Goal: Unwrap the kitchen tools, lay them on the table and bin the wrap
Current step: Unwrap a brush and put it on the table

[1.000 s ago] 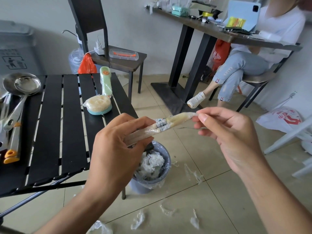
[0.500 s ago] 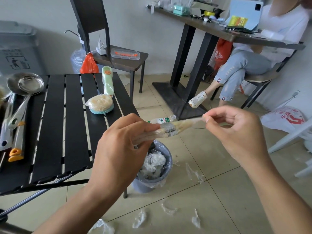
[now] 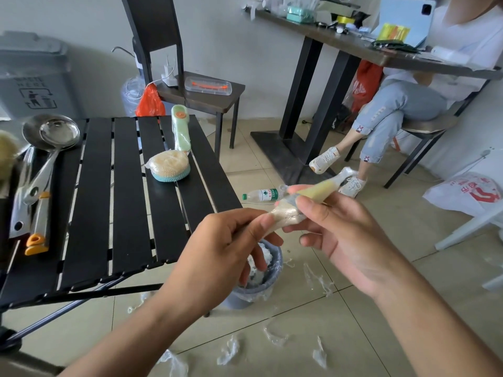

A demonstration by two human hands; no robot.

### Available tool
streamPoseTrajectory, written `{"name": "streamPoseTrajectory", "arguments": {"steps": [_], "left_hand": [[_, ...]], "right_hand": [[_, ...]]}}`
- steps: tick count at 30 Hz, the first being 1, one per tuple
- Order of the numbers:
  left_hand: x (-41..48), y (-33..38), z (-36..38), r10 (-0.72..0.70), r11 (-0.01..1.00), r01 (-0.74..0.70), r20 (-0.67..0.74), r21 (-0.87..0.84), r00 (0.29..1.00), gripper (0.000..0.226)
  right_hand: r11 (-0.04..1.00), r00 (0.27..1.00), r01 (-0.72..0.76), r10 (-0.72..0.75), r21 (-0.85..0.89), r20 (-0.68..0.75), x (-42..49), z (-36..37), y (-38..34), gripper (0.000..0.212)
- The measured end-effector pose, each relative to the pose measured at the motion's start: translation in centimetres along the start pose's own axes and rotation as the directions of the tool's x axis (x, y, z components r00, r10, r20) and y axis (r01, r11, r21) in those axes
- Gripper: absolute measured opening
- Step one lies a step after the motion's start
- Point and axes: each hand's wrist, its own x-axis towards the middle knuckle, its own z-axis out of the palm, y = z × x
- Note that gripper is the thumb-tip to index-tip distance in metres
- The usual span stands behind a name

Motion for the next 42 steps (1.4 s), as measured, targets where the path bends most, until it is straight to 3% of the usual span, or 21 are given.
{"name": "streamPoseTrajectory", "arguments": {"steps": [3,6,12,17,23,28,32,36,42], "left_hand": [[0.1,0.2,-0.4,-0.037,0.986,0.045,0.053,-0.163,0.998,0.034],[0.2,0.3,-1.0,-0.013,0.974,0.039,0.115,-0.225,0.993,0.023],[0.4,0.0,-2.0,-0.005,0.981,0.0,-0.026,-0.192,1.0,0.026],[0.6,-0.1,-2.0,-0.006,0.965,-0.022,-0.106,-0.26,0.994,0.017],[0.8,0.3,-2.3,0.004,0.972,-0.029,-0.106,-0.233,0.994,0.02],[0.8,0.5,-2.5,0.006,0.953,-0.029,-0.077,-0.301,0.997,0.02],[0.8,0.7,-2.8,0.061,0.971,-0.078,-0.083,-0.226,0.995,0.019],[0.8,0.8,-2.7,0.131,0.99,-0.135,-0.082,-0.042,0.988,0.017],[0.7,1.8,-2.8,0.237,0.962,-0.22,-0.098,0.165,0.966,0.021]], "right_hand": [[0.998,0.999,0.053,-0.053,0.039,-0.006,0.1,0.6,0.1,0.042],[0.991,0.99,0.132,-0.13,0.018,-0.062,0.2,0.8,-0.1,0.053],[0.976,0.958,0.203,-0.18,0.084,-0.224,0.6,0.2,-0.7,0.052],[0.964,0.949,0.246,-0.218,0.103,-0.229,0.6,-0.8,-0.9,0.035],[0.957,0.939,0.275,-0.246,0.097,-0.239,0.6,-1.5,-1.4,0.037],[0.956,0.96,0.257,-0.236,0.145,-0.149,0.6,-1.6,-1.7,0.045],[0.958,0.973,0.219,-0.2,0.187,-0.113,0.6,-2.1,-2.0,0.033],[0.959,0.979,0.202,-0.188,0.2,-0.084,0.6,-2.2,-1.8,0.029],[0.964,0.969,0.226,-0.207,0.142,-0.137,0.9,-2.3,-1.9,0.032]]}}
